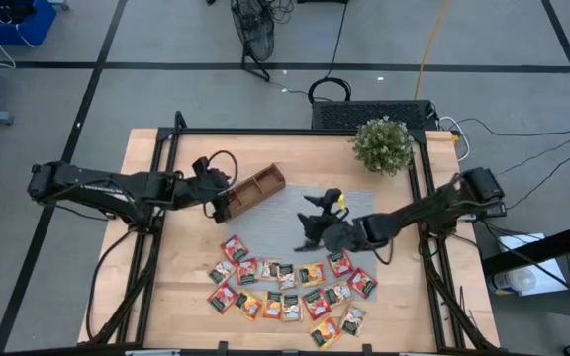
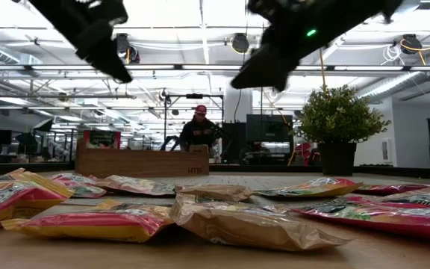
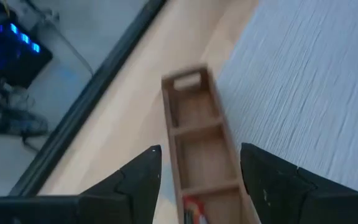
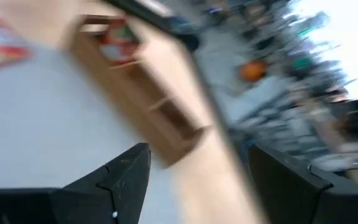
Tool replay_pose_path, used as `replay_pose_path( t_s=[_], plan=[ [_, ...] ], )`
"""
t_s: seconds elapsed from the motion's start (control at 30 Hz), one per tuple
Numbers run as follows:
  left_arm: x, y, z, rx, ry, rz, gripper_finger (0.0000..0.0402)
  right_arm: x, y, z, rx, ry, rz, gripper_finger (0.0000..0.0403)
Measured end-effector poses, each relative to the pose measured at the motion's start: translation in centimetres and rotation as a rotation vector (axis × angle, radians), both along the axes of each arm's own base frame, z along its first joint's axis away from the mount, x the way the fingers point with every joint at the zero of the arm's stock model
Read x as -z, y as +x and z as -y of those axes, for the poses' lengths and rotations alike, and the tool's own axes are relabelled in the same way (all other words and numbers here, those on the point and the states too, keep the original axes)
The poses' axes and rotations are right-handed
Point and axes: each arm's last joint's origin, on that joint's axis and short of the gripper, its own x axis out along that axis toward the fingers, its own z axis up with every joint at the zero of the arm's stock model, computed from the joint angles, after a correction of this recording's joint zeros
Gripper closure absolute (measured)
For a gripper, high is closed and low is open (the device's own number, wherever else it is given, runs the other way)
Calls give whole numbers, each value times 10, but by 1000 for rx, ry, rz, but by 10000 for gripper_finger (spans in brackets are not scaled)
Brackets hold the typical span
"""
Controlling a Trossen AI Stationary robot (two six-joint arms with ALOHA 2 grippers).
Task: Pick & Place Tea
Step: Put the red tea bag into the left section of the wooden organizer
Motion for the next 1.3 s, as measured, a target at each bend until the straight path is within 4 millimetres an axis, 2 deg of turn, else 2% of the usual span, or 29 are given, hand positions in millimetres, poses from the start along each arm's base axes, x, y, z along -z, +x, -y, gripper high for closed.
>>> replay_pose_path(
  t_s=[0.23,0.43,0.6,0.7,1.0,1.3],
  plan=[
    [-15,-3,2,72,-20,202,183,-7,-44,-20,-181,541,-205,151],
    [-21,1,4,141,-87,290,183,6,-67,-50,-240,689,-415,151],
    [-20,2,5,139,-119,302,182,16,-78,-72,-279,685,-487,151],
    [-20,2,5,132,-129,308,183,21,-81,-78,-277,635,-507,151],
    [-21,2,5,130,-131,310,181,49,-83,-76,-237,495,-627,151],
    [-20,2,5,122,-157,320,184,67,-79,-80,-268,449,-699,151]
  ],
)
